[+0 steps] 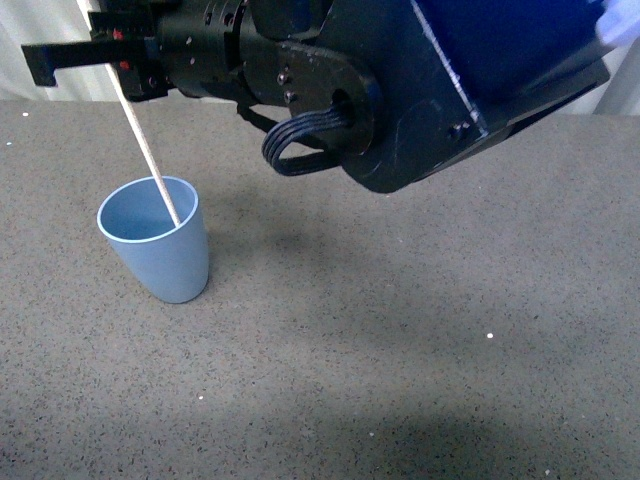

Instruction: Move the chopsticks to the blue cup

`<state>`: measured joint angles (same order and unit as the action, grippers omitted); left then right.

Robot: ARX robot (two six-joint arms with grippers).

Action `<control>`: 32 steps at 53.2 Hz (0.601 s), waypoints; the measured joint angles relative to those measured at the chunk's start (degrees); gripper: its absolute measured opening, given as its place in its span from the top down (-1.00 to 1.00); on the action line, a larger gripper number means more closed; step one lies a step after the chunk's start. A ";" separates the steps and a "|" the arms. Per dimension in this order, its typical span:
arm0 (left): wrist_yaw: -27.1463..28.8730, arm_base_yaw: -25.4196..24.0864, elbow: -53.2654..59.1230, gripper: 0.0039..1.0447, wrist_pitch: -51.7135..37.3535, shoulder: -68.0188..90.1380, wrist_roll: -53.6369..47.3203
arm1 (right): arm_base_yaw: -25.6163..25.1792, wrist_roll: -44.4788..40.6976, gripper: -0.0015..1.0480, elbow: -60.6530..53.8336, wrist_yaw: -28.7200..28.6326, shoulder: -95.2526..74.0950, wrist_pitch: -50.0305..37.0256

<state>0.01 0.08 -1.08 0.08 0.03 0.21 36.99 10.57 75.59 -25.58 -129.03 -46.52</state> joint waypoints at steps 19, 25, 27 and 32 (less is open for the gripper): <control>0.00 0.00 0.00 -0.88 0.00 0.00 0.02 | 0.35 -0.81 0.50 -1.90 0.39 -0.39 0.07; 0.00 0.00 0.00 -0.88 0.00 0.00 0.02 | 0.28 -0.72 0.16 -3.96 0.33 -0.04 -0.66; 0.00 0.00 0.00 -0.88 0.00 0.00 0.00 | 0.26 -0.74 0.06 -4.66 0.35 0.28 -0.92; 0.00 0.00 0.00 -0.88 0.00 0.00 0.02 | -0.09 -0.68 -0.24 -6.84 0.68 1.88 -2.27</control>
<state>0.01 0.08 -1.08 0.08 0.03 0.23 36.91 9.89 68.75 -24.91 -127.15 -48.80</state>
